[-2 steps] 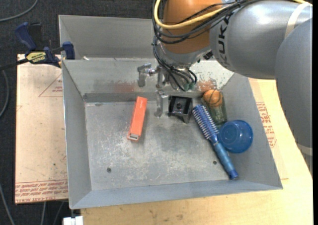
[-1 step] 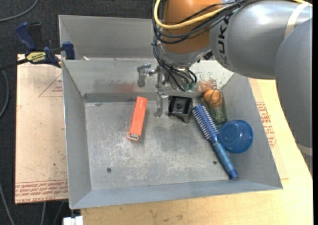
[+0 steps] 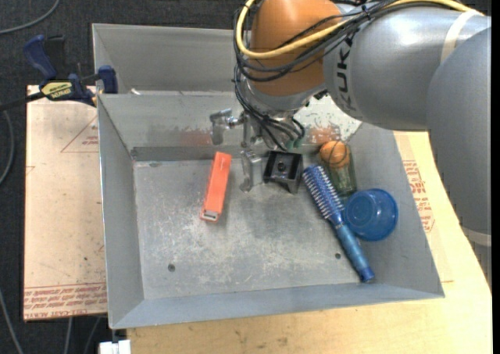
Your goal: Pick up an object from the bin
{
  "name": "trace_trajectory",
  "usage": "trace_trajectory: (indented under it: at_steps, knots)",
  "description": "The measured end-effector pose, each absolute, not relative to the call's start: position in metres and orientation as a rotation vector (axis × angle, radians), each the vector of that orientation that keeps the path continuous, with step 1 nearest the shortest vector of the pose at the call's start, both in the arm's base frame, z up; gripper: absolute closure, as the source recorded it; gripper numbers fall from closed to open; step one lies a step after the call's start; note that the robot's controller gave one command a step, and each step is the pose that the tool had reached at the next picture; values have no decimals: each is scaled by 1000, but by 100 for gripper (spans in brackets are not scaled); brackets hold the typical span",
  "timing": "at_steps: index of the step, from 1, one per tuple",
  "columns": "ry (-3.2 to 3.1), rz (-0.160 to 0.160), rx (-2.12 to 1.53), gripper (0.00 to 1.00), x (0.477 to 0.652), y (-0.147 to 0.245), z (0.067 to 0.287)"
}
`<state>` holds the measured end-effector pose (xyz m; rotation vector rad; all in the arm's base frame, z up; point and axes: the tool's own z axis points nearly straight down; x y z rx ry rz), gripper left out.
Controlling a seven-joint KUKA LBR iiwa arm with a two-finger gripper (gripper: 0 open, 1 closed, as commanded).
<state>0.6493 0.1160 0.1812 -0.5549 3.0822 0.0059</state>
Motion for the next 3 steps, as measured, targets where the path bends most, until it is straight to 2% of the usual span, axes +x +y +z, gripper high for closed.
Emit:
trace_trajectory:
  at_steps: [1,2,3]
  knots:
    - [3051,10,-722,0,639,127,137]
    - [2963,6,-999,100,636,108,79]
    - [2963,7,-999,100,636,108,79]
